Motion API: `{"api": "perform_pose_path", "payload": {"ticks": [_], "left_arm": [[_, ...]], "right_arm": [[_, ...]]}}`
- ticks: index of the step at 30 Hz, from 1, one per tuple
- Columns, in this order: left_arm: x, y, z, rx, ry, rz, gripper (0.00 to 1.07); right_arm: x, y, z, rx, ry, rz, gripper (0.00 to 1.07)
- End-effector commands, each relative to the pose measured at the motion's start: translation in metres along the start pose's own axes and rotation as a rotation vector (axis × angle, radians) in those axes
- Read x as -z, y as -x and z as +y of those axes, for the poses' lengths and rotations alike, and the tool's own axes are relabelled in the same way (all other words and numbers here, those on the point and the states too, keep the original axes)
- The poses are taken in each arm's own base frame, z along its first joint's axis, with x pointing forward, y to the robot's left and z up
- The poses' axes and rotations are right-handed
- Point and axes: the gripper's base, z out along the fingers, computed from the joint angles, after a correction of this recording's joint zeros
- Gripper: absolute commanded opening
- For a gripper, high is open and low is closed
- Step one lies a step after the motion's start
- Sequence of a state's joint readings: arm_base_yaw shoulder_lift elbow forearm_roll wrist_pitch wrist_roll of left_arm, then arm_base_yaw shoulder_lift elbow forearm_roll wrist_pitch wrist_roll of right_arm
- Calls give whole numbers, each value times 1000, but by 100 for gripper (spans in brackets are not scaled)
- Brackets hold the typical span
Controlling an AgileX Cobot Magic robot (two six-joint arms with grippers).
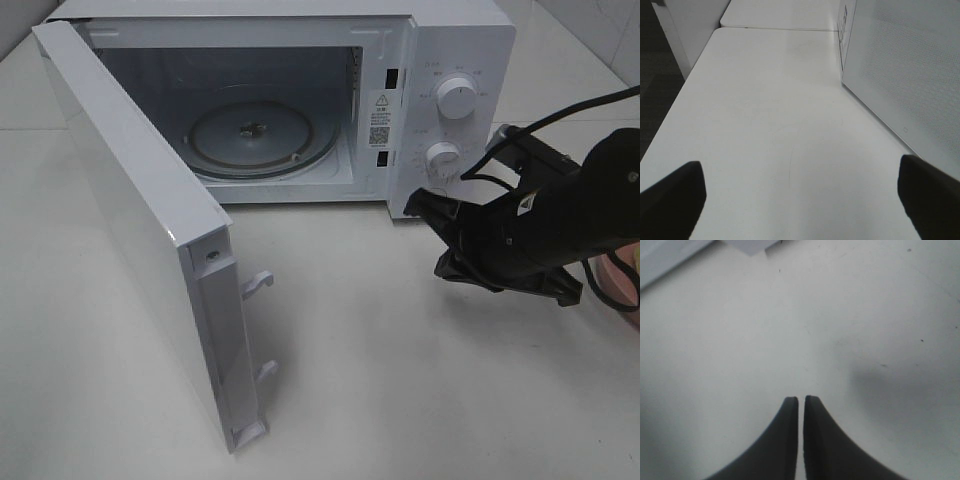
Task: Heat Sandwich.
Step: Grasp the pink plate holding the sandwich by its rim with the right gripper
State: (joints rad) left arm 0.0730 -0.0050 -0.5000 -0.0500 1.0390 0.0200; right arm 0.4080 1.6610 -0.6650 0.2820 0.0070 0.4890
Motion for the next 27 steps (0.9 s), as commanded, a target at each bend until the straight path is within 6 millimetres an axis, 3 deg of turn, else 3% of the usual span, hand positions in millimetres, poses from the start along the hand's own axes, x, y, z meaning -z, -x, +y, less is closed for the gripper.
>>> {"api": "perform_pose_path", "payload": {"ticks": [1,9,16,21,24,25,27], "left_arm": [[3,-2,-1,5,-3,-24,98],[3,-2,-1,5,-3,-24,98],[3,-2,-1,5,-3,-24,98],[3,-2,-1,5,-3,-24,98],[3,-2,-1,5,-3,-24,98],[3,-2,-1,5,-3,-24,98],[3,-2,-1,5,-3,-24,98]], "right_arm": [[3,-8,-5,234,-42,105,9],[7,-25,-14,471,-88,320,13],[16,-25,-18,575,-122,363,16],[36,-13,-12,685,-163,365,19],[48,6,-16,643,-216,397,27],[53,14,-19,626,-240,413,36],[55,18,-20,613,-247,418,42]]}}
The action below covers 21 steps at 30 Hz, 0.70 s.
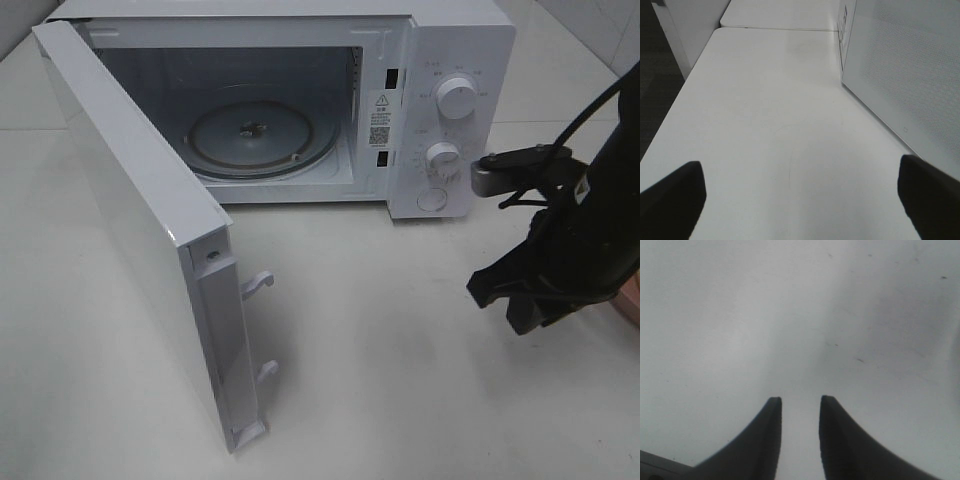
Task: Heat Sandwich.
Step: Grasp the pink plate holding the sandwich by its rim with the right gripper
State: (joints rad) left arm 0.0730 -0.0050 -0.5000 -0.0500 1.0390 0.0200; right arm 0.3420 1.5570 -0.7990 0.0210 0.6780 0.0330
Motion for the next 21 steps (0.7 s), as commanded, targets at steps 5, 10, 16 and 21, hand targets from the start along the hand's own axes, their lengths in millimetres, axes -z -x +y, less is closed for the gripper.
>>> {"api": "perform_pose_path", "payload": {"ticks": [5,10,16,21], "left_arm": [[3,-2,-1,5,-3,-24,98],[3,-2,-1,5,-3,-24,98],[3,-2,-1,5,-3,-24,98],[3,-2,-1,5,-3,-24,98]], "right_arm": [[16,6,-30,-48,-66,36,79],[24,11,-51,-72,-116,9,101],[27,11,-77,-136,-156,-11,101],[23,11,-97,-190,-176,-35,100]]}}
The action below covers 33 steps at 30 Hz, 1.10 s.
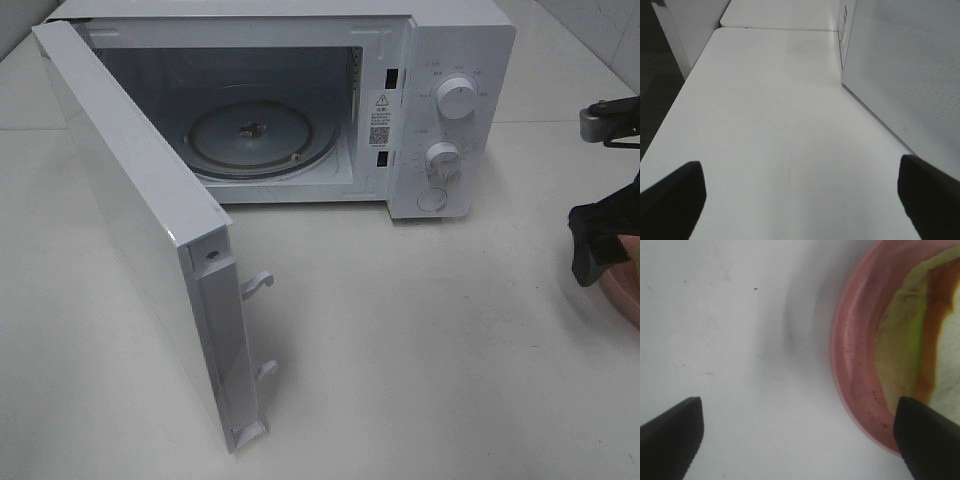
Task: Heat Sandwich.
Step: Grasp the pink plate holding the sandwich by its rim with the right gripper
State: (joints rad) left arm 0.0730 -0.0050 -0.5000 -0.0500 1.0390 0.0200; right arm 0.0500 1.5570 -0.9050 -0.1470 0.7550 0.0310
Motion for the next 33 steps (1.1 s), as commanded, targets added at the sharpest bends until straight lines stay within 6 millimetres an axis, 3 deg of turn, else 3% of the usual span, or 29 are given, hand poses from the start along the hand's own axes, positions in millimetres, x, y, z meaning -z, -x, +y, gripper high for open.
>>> {"api": "perform_pose_path", "payload": {"ticks": [1,19,29,33], "left_arm": [[3,-2,-1,5,-3,-24,98],[3,-2,-1,4,-3,-24,98],[3,-2,-1,4,-3,-24,98],[3,-2,-1,4,-3,-24,98]], "right_arm": [[-6,3,-9,-20,-10,-12,99],[-79,17,-8,-24,0,63,95],[-92,18,-6,-16,5,80,91],[-92,18,-7,2,-6,77,84]]}}
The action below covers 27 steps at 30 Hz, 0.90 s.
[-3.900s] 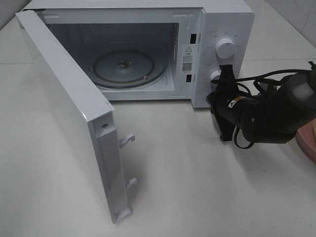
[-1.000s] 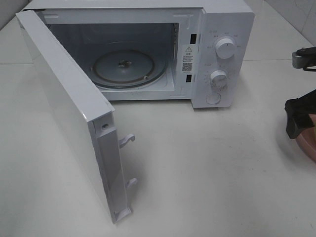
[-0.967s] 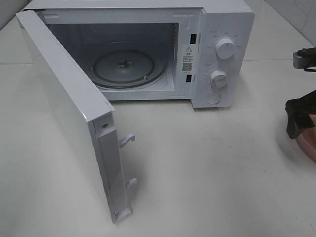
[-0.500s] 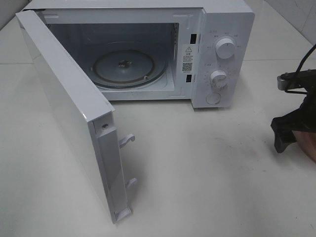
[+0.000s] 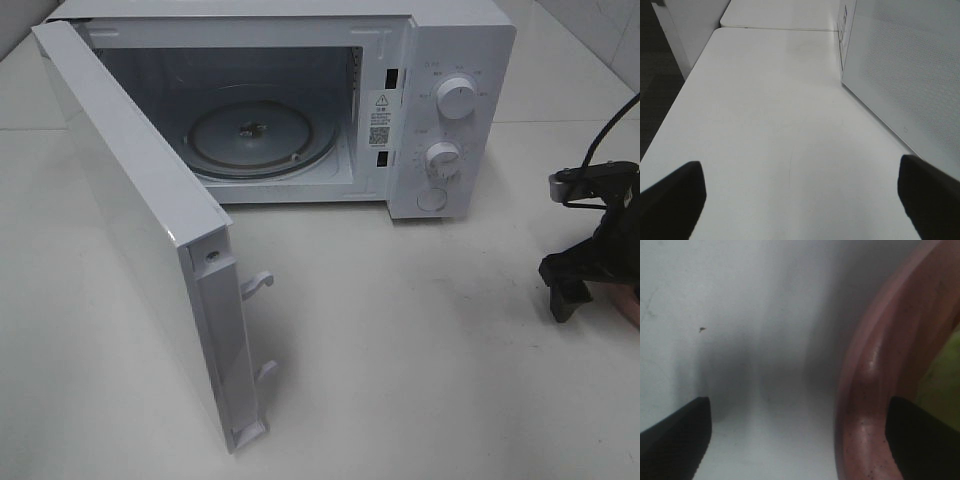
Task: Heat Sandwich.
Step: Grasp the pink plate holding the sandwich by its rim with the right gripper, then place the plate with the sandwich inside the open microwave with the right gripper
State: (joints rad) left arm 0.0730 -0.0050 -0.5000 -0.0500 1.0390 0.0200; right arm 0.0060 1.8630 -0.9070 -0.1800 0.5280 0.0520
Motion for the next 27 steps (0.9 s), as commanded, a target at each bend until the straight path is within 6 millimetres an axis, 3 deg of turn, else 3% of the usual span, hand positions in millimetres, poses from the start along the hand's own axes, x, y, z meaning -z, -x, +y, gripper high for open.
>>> {"api": "perform_pose_path", "payload": {"ticks": [1,3,5,6,8,9,10,11,27], "left_arm": [[3,-2,-1,4,-3,-24,98],[3,-2,-1,4,-3,-24,98],[3,-2,-1,4,-3,-24,98],[3,-2,-1,4,-3,-24,98],[3,-2,-1,4,-3,-24,98],[3,-2,-1,4,-3,-24,98],[3,-2,-1,4,-3,-24,98],[3,-2,-1,4,-3,-24,98],[3,-2,-1,4,-3,-24,98]], "right_arm": [[-1,1,-4,19,-23,-1,75],[-1,1,-5,21,-33,-2,63],[-1,1,-5,19,-37,-3,57],[-1,1,-6,15,-46,-2,41],[-1,1,-7,23,-54,-5,23],[-1,1,-7,23,-54,-5,23],[-1,1,-8,34,-62,-7,6],[-1,1,-8,35,-61,-9,0],[1,1,-9,51,-82,-4,0]]}}
